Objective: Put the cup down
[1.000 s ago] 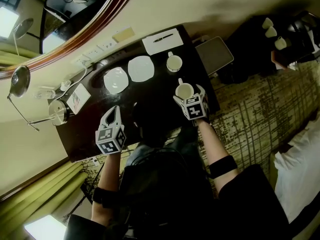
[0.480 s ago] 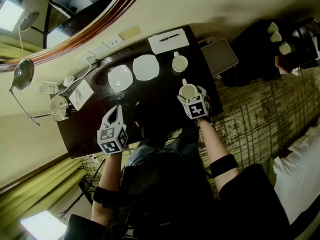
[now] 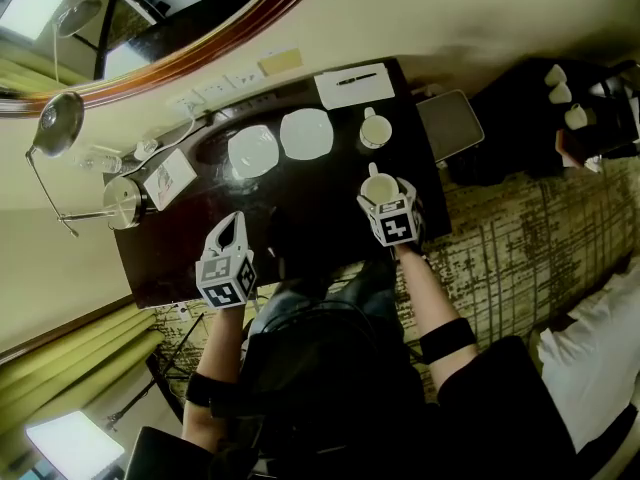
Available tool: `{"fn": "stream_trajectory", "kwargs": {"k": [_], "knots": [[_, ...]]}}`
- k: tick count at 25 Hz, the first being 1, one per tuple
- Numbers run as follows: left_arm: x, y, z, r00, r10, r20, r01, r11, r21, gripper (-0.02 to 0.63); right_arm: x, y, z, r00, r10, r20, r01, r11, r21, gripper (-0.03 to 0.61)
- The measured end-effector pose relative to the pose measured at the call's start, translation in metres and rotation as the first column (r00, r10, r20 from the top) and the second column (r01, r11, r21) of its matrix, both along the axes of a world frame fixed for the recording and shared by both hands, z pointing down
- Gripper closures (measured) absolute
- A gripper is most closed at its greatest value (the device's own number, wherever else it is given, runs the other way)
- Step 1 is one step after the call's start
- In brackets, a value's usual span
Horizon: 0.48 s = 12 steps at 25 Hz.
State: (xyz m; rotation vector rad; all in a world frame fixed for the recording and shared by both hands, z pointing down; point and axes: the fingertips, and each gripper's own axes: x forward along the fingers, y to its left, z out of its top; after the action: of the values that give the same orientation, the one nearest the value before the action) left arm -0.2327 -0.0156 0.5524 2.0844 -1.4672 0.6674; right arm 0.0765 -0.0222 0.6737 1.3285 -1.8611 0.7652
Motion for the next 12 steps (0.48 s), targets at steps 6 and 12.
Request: {"fn": "stream_trajectory", "kwargs": {"k": [6, 12], "knots": [[-0.014, 0.004, 0.005, 0.999, -0.029, -0.015, 0.029, 1.000, 0.002, 0.614, -0.068, -0.007, -0.015, 0.990, -0.136, 0.043, 0.135, 0.990, 0.028, 0.149], [-0.029, 0.000, 0.009, 0.999, -0.051, -0.003, 0.051, 0.998, 0.026, 0.614, -0.139, -0.026, -0.031, 0.972, -0.221, 0.072, 0.219, 0.975, 0.046, 0.149]]}}
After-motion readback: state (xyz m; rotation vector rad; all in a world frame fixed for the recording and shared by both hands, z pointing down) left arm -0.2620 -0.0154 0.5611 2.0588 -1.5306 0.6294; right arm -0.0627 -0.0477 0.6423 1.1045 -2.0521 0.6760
